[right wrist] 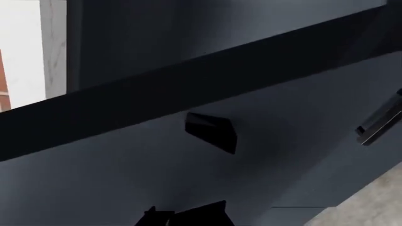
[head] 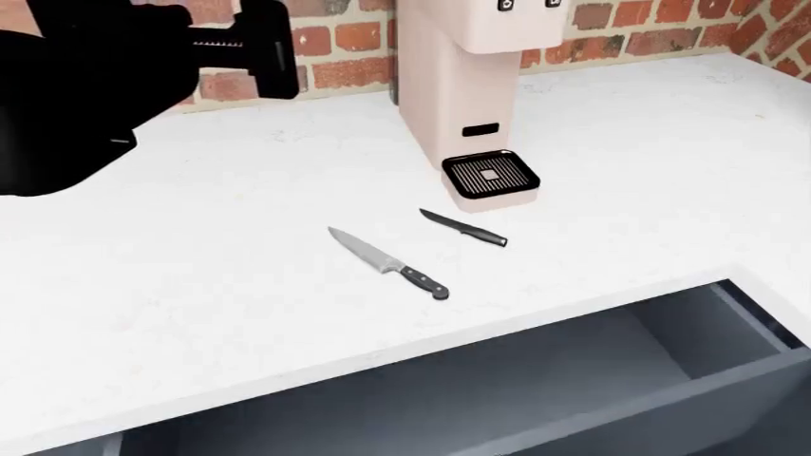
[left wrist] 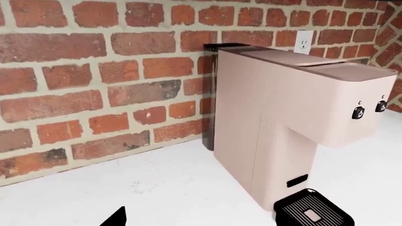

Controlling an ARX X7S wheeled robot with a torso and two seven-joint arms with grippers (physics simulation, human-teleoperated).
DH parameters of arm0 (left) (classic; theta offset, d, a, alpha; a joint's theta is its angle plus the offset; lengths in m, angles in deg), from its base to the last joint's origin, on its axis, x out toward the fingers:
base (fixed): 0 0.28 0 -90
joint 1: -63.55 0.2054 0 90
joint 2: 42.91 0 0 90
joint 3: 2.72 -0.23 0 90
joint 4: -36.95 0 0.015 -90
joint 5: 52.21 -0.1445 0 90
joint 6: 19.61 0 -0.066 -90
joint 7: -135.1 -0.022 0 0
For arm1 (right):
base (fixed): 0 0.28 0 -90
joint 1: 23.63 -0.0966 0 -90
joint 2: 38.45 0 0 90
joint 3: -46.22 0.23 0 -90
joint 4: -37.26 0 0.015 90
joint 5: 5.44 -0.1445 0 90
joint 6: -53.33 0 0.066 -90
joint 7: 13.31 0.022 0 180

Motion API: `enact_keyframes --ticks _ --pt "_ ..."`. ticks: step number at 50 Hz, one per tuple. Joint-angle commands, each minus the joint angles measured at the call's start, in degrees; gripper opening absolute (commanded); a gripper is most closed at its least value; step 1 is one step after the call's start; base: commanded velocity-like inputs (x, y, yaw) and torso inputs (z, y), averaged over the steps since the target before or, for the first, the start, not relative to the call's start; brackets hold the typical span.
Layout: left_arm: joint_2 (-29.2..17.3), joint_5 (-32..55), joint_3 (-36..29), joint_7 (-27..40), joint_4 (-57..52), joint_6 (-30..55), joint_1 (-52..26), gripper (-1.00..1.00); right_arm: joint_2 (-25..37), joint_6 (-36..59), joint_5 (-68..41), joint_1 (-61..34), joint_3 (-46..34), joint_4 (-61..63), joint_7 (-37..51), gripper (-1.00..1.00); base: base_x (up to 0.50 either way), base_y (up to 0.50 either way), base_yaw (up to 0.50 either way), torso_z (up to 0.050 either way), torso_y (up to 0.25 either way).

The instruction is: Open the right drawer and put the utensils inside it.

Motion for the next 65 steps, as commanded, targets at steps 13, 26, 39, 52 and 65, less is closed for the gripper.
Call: enact_keyframes --ticks 13,26,39,52,65 --pt "0.4 -0.1 -0.4 0.1 0.2 -0.3 -0.2 1.0 -2.2 -7.4 4.9 5.7 9.6 -6.8 2.9 1.0 0.0 0.0 0.0 0.0 0.0" --pt "0.4 0.4 -0.5 0.5 0.2 -0.1 -0.8 1.0 -6.0 -17.0 8.3 3.8 18.1 -8.3 21.2 1.0 0.0 0.0 0.0 0.0 0.0" --pt "0.5 0.0 -0.7 -0.1 0.7 -0.4 -0.9 1.0 -7.3 -24.9 20.8 2.7 19.0 -3.0 35.3 1.0 0.0 0.0 0.0 0.0 0.0" --pt "0.2 0.1 -0.7 -0.1 0.5 -0.7 -0.5 1.0 -8.8 -44.6 52.0 9.2 14.2 30.9 36.3 1.0 0.0 0.0 0.0 0.0 0.0" --pt "0.0 0.5 -0.7 0.0 0.5 -0.7 -0.5 1.0 0.3 -32.5 51.3 11.3 15.1 51.8 38.6 1.0 0.0 0.0 0.0 0.0 0.0"
